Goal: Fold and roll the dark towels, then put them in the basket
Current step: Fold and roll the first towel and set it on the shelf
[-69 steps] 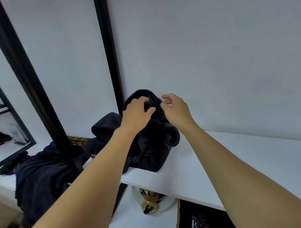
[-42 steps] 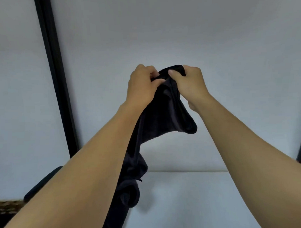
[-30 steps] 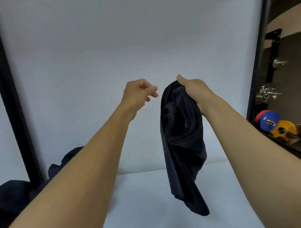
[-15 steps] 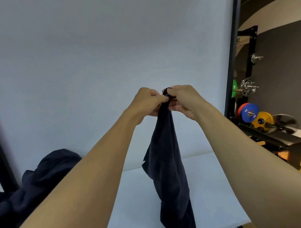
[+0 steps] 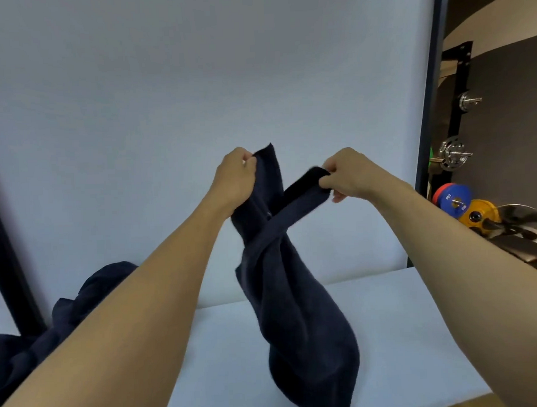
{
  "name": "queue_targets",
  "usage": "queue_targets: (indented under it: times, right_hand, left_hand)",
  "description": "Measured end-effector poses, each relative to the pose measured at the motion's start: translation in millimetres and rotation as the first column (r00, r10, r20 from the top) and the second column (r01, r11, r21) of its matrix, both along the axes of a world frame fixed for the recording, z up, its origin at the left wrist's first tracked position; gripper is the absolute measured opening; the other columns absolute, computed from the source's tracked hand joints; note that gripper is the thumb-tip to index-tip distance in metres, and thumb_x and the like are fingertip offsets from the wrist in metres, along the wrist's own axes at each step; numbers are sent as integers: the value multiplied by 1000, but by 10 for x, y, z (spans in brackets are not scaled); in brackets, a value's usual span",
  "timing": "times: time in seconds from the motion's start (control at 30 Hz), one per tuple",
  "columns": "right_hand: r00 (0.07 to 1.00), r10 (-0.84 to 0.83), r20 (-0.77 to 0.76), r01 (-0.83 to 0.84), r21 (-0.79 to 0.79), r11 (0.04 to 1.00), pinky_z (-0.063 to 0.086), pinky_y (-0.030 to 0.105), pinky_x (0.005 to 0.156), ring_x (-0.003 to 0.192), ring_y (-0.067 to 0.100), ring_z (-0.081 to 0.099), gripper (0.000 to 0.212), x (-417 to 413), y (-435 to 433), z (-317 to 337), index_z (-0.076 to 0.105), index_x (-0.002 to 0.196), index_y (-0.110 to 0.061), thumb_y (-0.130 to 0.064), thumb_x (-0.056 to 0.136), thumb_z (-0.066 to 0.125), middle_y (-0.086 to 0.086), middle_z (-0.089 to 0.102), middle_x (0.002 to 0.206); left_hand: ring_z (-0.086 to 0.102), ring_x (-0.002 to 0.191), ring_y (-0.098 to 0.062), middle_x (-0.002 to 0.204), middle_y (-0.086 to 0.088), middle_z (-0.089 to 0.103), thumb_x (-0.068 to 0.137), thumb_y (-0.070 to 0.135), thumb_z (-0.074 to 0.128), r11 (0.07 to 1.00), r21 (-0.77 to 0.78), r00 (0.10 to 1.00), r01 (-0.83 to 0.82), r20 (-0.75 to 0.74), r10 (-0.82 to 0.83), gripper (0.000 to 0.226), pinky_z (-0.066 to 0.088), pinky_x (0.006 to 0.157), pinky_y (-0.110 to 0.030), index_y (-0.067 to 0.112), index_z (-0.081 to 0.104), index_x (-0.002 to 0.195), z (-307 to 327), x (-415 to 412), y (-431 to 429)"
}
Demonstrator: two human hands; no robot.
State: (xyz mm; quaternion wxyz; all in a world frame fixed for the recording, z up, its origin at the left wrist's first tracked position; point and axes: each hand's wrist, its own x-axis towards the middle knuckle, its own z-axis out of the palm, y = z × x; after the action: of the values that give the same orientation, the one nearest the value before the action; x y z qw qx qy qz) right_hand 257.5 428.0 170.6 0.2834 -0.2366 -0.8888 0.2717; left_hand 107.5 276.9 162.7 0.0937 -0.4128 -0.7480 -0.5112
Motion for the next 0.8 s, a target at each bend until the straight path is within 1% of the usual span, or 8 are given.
queue_targets:
  times: [0.07, 0.13, 0.23, 0.33, 0.43, 0.63, 0.7, 0.8]
  right_hand:
    - [985, -170, 22, 166, 129, 978, 51, 29, 56, 67, 29, 69, 13, -9, 146, -3, 63, 85, 0, -7, 89, 53, 16, 65, 82]
    - [953, -302, 0, 295, 204, 933, 44, 29, 53, 72, 35, 64, 13, 26, 294, -6, 57, 84, 0, -9, 90, 49, 18, 61, 83]
    - [907, -417, -60, 421, 152, 894, 32, 24, 47, 72, 32, 56, 12, 146, 514, -49, 53, 83, 1, -5, 90, 45, 15, 54, 76]
    - [876, -466, -128, 460, -71, 885, 47, 27, 57, 67, 33, 62, 15, 279, 732, -133, 57, 84, 4, -1, 86, 43, 22, 61, 79]
    - [828, -545, -132, 510, -228, 830, 56, 47, 74, 81, 43, 70, 15, 395, 891, -265, 56, 78, 4, -4, 86, 47, 27, 68, 85]
    - [797, -594, 108, 602, -66, 796, 60, 49, 76, 70, 38, 71, 18, 422, 869, -487, 60, 71, 7, -1, 85, 52, 22, 70, 67]
    - [801, -570, 186, 578, 13, 816, 60, 42, 67, 63, 34, 69, 15, 314, 775, -524, 62, 73, 6, 1, 82, 52, 18, 68, 62]
    - [817, -520, 252, 496, 155, 854, 43, 27, 52, 57, 25, 56, 7, 150, 559, -540, 56, 72, 1, 1, 78, 53, 12, 60, 62]
  left_hand:
    - [60, 75, -16, 91, 0, 68, 92, 40, 60, 998, 35, 999, 51, 15, -51, 20, 46, 65, -28, 20, 62, 88, 24, -137, -153]
    - [65, 75, -16, 83, 0, 72, 75, 46, 77, 992, -98, 996, 76, -42, -80, 25, 50, 66, -27, 23, 68, 78, 71, -248, -344]
    - [63, 81, -18, 83, -4, 72, 77, 33, 79, 961, -248, 971, -118, -234, 58, 19, 43, 66, -23, 16, 74, 82, 110, -463, -598]
    - [60, 92, -22, 90, -5, 68, 86, 28, 71, 952, -121, 947, -282, -191, 257, 16, 41, 77, -28, 13, 73, 89, 81, -727, -844]
    - [56, 92, -24, 94, -6, 63, 92, 28, 64, 932, -37, 926, -362, -128, 355, 18, 45, 80, -34, 11, 69, 95, -2, -902, -1008]
    - [55, 74, -22, 87, -8, 64, 95, 27, 59, 952, 97, 953, -289, -68, 296, 14, 39, 59, -28, 13, 64, 97, 17, -859, -919]
    - [58, 72, -21, 85, -8, 66, 94, 26, 60, 951, 150, 959, -270, -53, 280, 13, 43, 63, -27, 13, 63, 96, 91, -767, -789]
    - [61, 47, -14, 72, -10, 65, 94, 21, 59, 964, 204, 985, -171, 18, 171, 11, 44, 46, -21, 11, 60, 90, 192, -560, -588]
